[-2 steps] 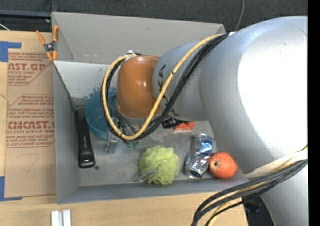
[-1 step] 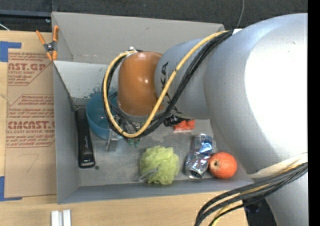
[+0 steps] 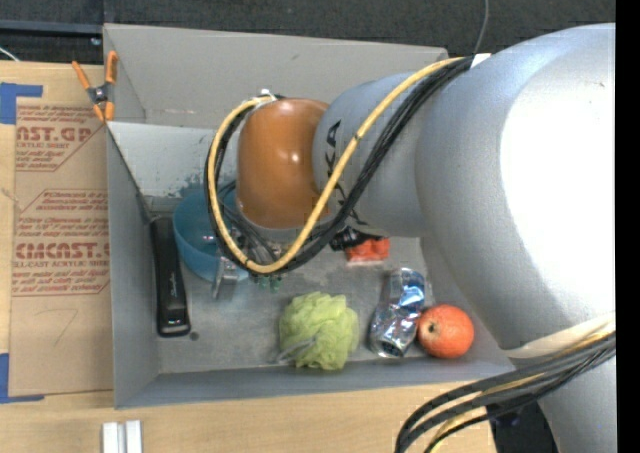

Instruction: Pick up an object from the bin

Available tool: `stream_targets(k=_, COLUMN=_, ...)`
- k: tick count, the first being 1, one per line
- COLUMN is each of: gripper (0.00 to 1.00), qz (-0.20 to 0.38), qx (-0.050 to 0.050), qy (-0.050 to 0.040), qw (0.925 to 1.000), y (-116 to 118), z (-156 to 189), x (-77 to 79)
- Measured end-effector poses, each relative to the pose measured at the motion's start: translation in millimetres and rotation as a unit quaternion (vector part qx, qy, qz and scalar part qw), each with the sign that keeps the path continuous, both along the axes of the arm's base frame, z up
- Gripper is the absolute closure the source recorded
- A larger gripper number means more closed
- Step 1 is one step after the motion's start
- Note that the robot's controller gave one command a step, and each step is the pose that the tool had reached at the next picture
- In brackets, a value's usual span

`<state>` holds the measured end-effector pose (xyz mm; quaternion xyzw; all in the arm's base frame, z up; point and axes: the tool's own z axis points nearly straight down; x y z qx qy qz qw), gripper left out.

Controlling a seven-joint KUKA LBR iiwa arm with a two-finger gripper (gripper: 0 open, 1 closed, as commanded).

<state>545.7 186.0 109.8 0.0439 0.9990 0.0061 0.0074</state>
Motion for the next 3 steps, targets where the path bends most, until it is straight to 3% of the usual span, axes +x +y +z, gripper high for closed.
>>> stream_targets(k=1, gripper=1.0, qz=0.0, qx=0.001, qy=-0.0003, qw=1.0, y=0.5, z=4.2, x=0.0)
stream_targets(k=2, gripper=1.0, qz=0.0, qx=-0.001, qy=0.005, qw=1.0, y=0.0, z=38.4, x=-2.7)
stream_targets(k=3, gripper=1.0, qz=0.001, qx=0.0, qy=0.0037, qw=1.0, y=0.7, z=78.2, x=-1.9)
